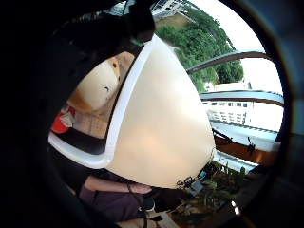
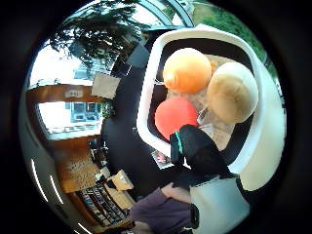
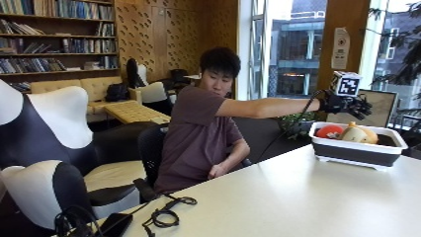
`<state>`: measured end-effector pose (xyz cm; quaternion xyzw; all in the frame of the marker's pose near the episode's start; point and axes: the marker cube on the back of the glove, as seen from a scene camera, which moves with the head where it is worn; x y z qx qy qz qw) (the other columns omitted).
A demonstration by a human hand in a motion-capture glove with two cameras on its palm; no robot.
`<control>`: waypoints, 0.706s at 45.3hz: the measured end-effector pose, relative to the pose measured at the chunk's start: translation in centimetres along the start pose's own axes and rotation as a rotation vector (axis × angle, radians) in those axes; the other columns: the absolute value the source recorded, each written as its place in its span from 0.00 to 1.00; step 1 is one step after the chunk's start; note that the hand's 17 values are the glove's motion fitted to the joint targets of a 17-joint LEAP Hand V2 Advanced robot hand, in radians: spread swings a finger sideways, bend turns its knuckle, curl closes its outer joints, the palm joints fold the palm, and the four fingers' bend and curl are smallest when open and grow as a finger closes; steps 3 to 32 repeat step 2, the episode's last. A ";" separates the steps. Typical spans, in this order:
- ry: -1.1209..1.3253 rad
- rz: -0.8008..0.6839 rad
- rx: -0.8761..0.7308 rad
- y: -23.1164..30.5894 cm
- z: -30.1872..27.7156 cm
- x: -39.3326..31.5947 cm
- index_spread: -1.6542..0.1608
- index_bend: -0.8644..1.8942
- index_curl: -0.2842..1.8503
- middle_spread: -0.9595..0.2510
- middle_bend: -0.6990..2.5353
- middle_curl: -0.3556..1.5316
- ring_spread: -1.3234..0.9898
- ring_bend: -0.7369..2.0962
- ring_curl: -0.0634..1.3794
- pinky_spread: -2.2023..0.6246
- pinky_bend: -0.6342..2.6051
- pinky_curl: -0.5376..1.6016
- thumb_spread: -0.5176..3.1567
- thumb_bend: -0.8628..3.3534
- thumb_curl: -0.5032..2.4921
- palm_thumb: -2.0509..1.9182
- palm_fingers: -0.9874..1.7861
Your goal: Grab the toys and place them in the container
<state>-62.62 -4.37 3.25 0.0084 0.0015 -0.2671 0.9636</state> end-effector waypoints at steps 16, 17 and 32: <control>-0.055 -0.089 0.008 0.4 -0.3 -0.5 0.80 0.34 0.32 0.81 0.25 0.47 0.56 0.44 0.39 0.78 0.57 0.44 0.45 0.20 0.38 0.57 0.24; -0.055 -0.089 0.008 0.4 -0.3 -0.5 0.80 0.34 0.32 0.81 0.25 0.47 0.56 0.44 0.39 0.78 0.57 0.44 0.45 0.20 0.38 0.57 0.24; -0.055 -0.089 0.008 0.4 -0.3 -0.5 0.80 0.34 0.32 0.81 0.25 0.47 0.56 0.44 0.39 0.78 0.57 0.44 0.45 0.20 0.38 0.57 0.24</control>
